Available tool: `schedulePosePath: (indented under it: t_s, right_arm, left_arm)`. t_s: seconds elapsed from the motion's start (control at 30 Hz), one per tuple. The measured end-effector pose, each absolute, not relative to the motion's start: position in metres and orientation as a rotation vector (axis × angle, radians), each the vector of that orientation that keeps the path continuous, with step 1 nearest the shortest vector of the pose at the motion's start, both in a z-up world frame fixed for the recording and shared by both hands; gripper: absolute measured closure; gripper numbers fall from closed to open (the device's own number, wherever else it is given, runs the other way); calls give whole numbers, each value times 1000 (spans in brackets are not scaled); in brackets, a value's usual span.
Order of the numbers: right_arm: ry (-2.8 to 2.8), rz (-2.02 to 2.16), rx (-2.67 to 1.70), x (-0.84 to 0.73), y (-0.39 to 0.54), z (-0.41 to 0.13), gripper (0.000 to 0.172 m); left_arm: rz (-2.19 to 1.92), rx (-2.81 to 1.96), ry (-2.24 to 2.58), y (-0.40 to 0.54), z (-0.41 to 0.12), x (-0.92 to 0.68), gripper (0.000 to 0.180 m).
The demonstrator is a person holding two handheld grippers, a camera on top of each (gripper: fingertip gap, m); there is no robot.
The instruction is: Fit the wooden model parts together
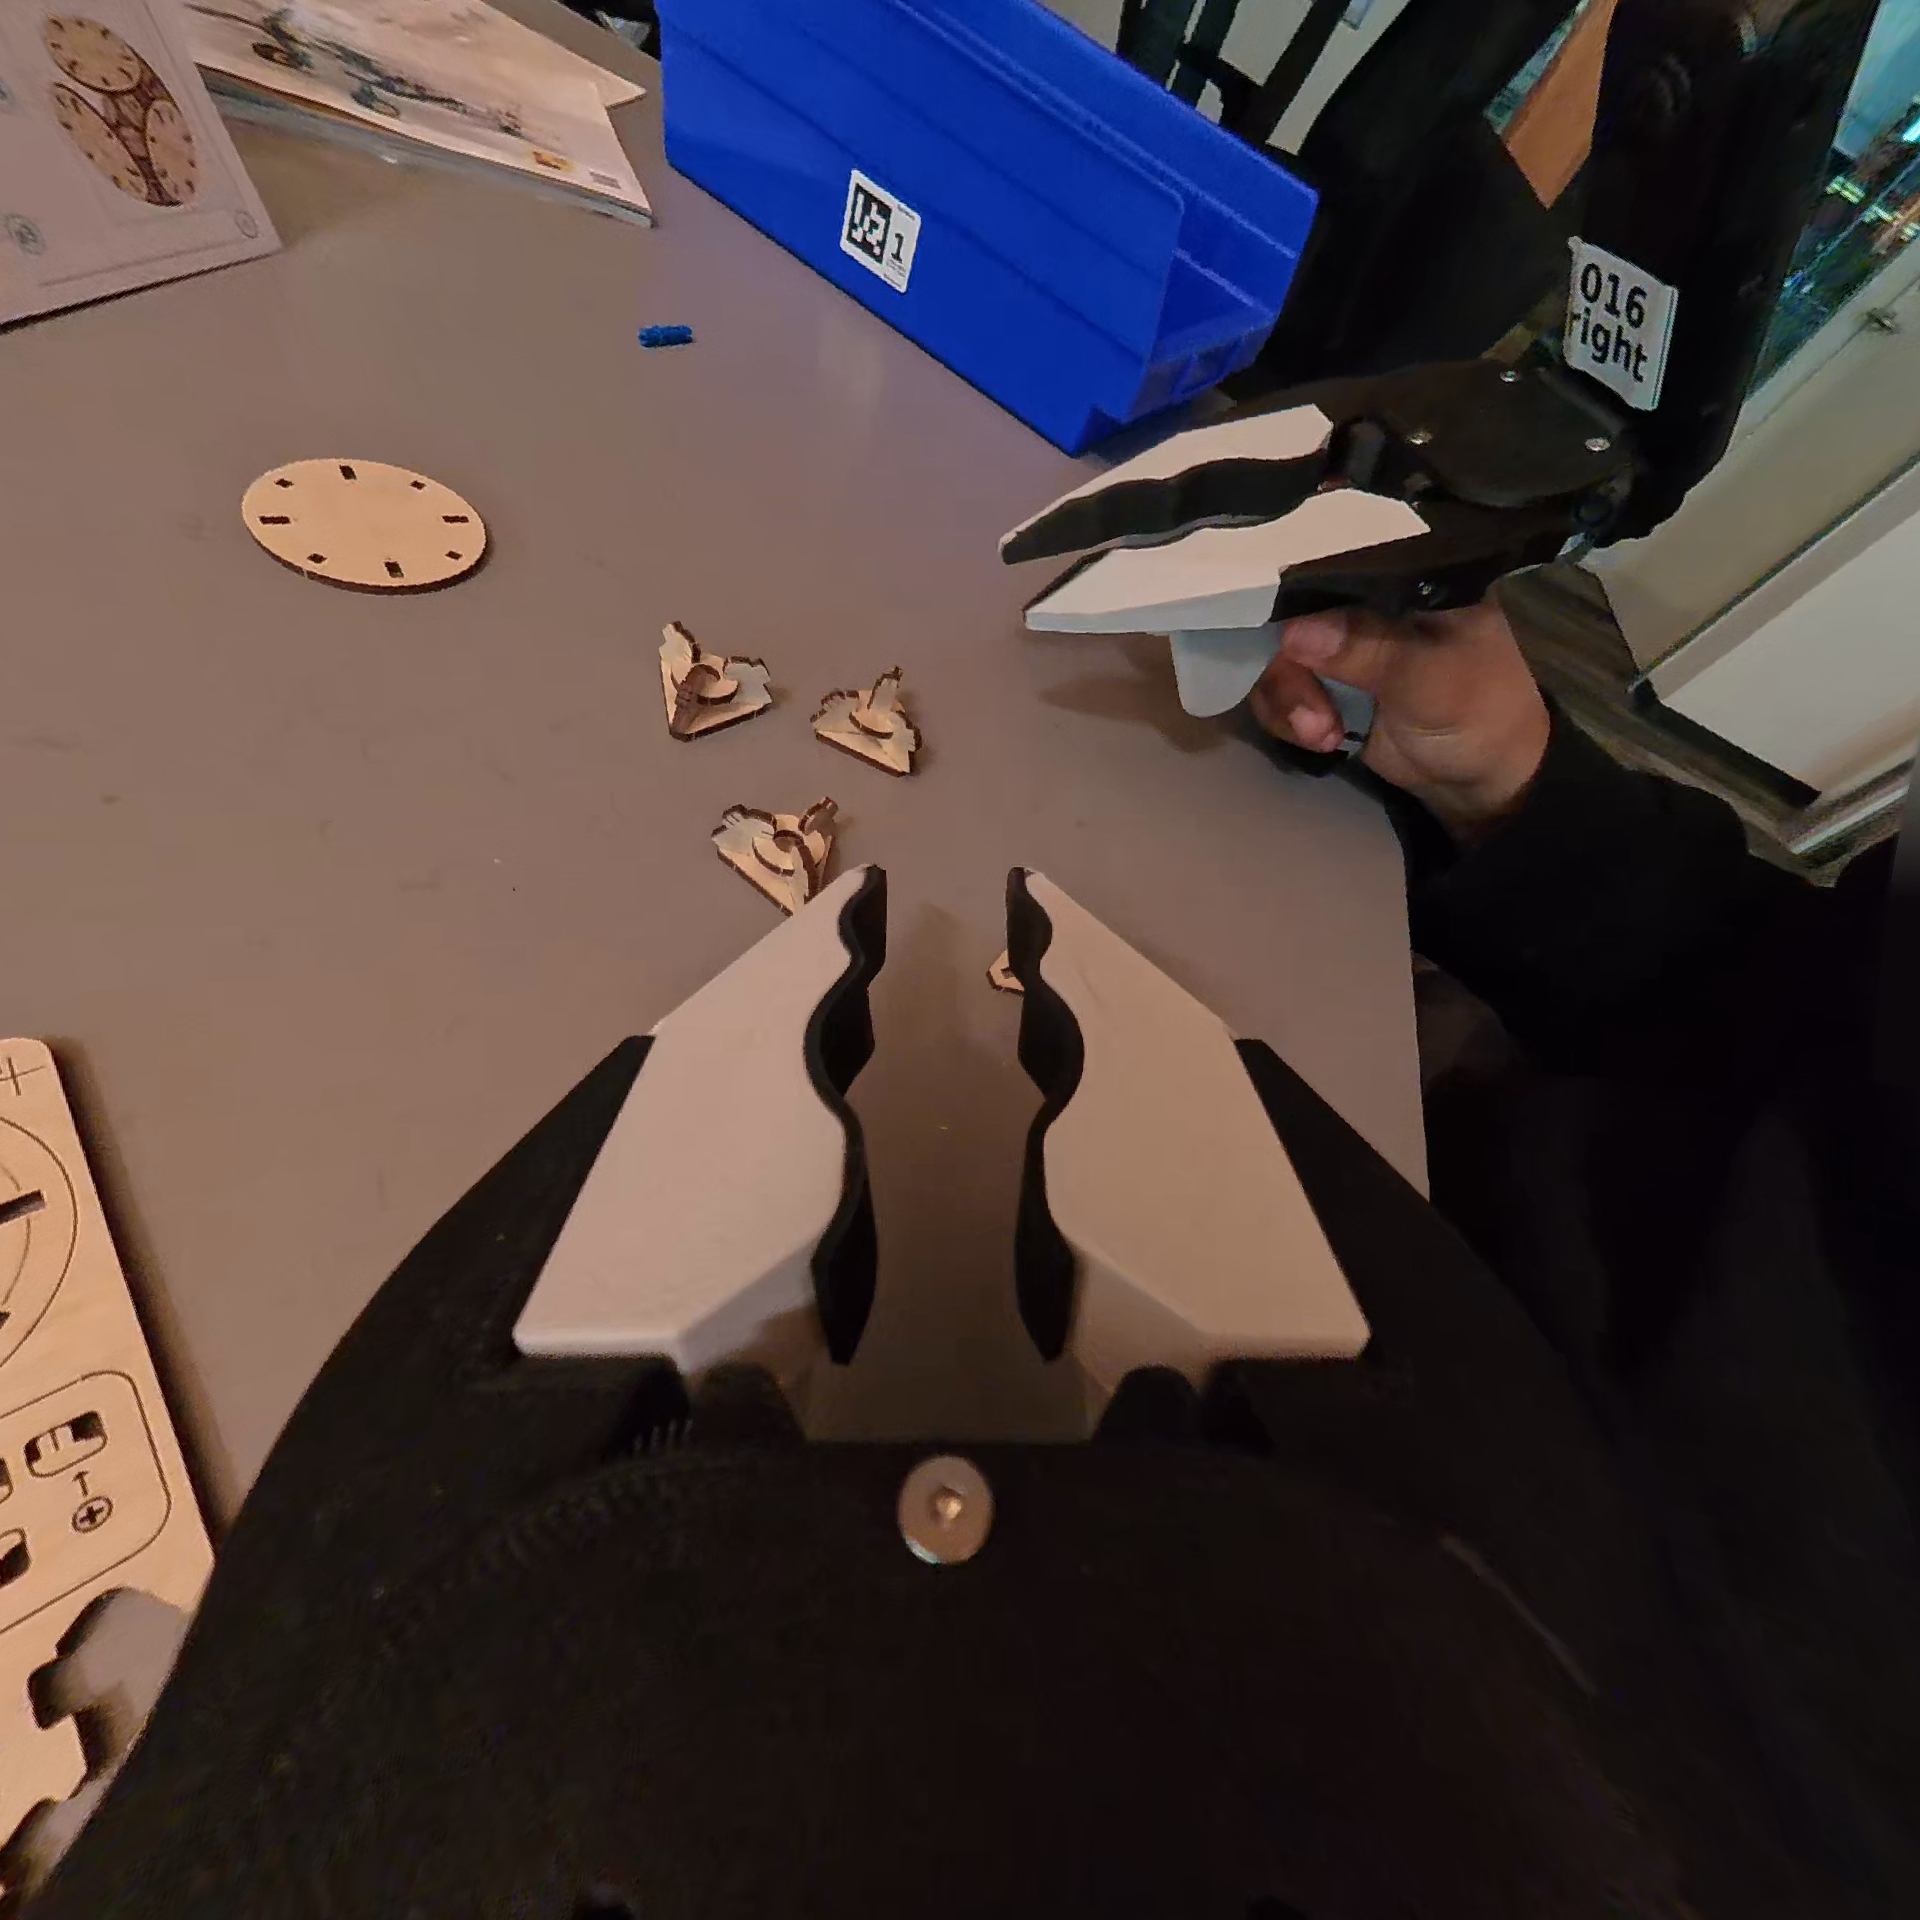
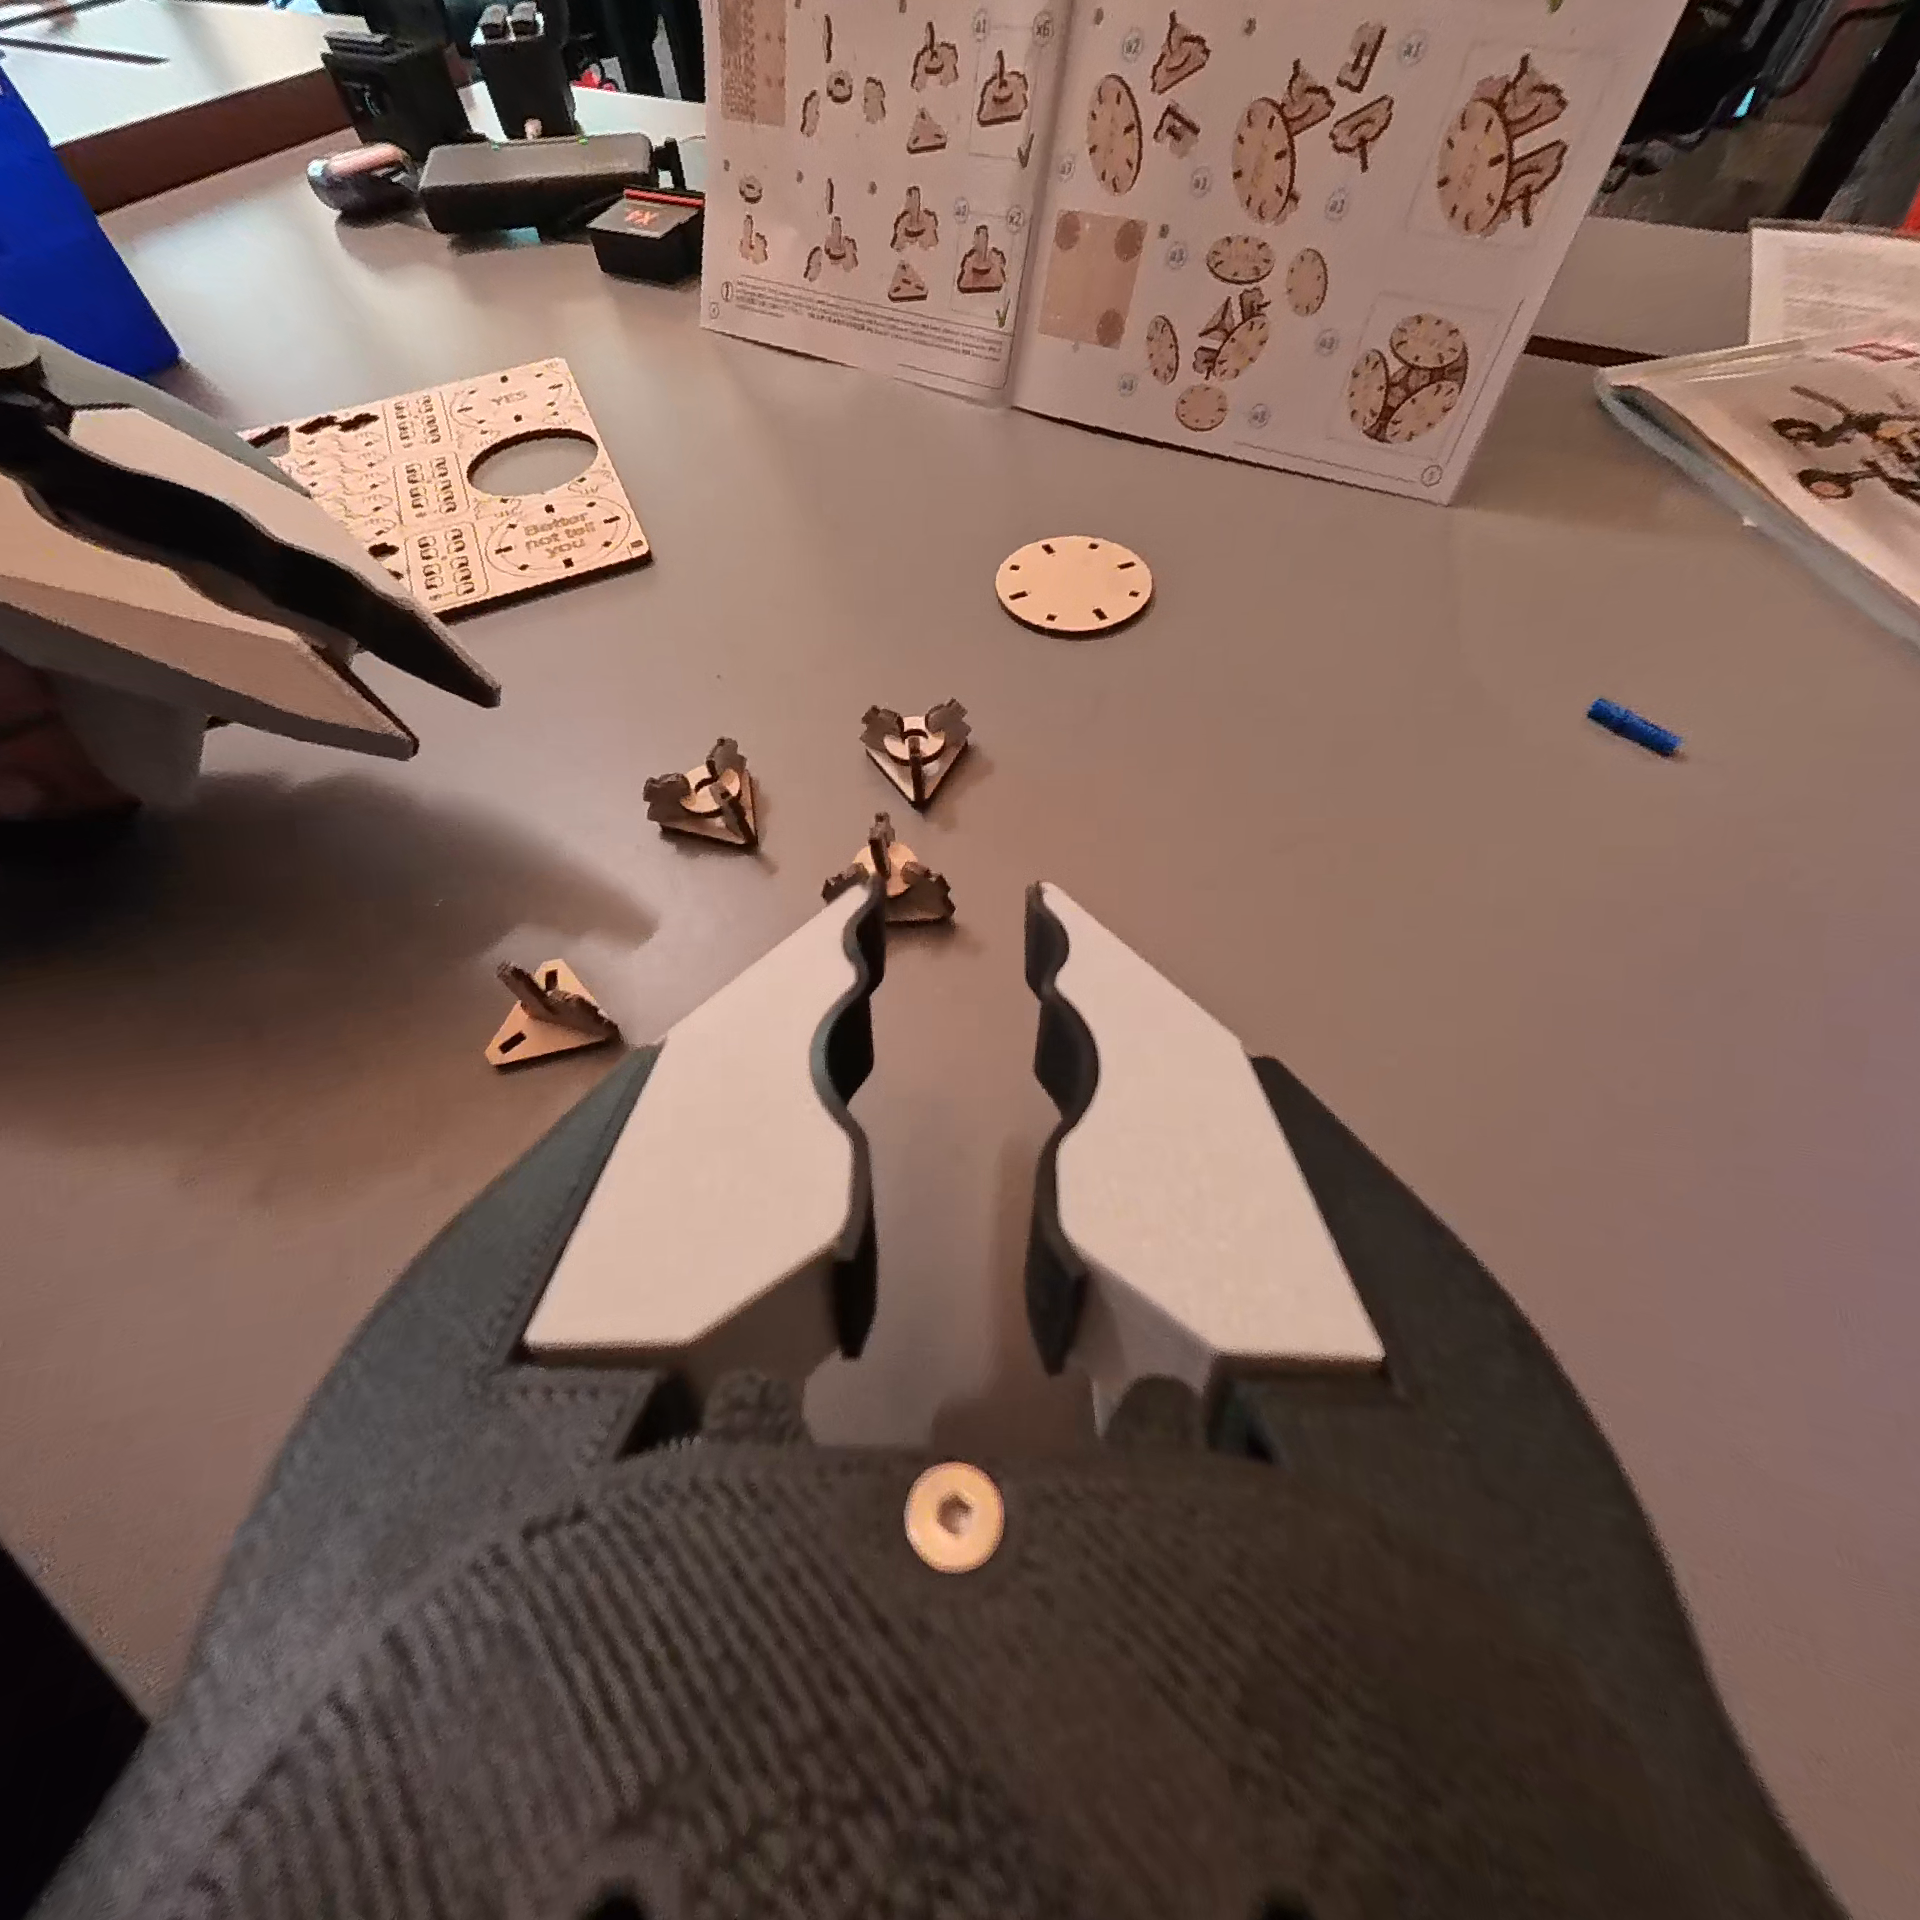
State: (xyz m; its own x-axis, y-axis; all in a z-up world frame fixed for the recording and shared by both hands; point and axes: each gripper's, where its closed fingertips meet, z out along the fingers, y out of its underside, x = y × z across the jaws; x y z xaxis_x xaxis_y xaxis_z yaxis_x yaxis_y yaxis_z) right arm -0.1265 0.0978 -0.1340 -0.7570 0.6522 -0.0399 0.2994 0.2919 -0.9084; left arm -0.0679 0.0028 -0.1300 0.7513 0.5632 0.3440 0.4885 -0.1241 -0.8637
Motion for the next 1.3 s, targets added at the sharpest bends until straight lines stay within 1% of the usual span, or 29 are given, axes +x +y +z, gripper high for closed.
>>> schedulePosePath:
  t_s: [0.2,0.27,0.33,0.47,0.6,0.8,1.13,1.3]
  right_arm:
    - [-2228,1455,-849,-134,94,-133,148]
    - [-2230,1457,-850,-135,94,-133,148]
    - [-2228,1456,-850,-135,94,-133,148]
    - [-2224,1452,-849,-138,93,-133,148]
    - [-2234,1444,-854,-141,91,-134,148]
    - [-2248,1421,-853,-145,88,-137,148]
    - [-2267,1405,-845,-146,86,-140,148]
    - [-2264,1413,-843,-148,85,-139,148]
  left_arm:
    - [-1,-1765,-696,19,-121,-52,157]
    - [-82,-1724,-479,36,-99,-24,145]
    - [-34,-1716,-336,43,-87,-7,140]
    - [236,-1707,-294,34,-77,-14,152]
    - [224,-1616,-282,26,-61,-11,160]
    - [215,-1540,-280,18,-49,-10,162]
    - [303,-1630,-205,27,-59,-2,173]
    - [331,-1682,-184,32,-66,-1,174]
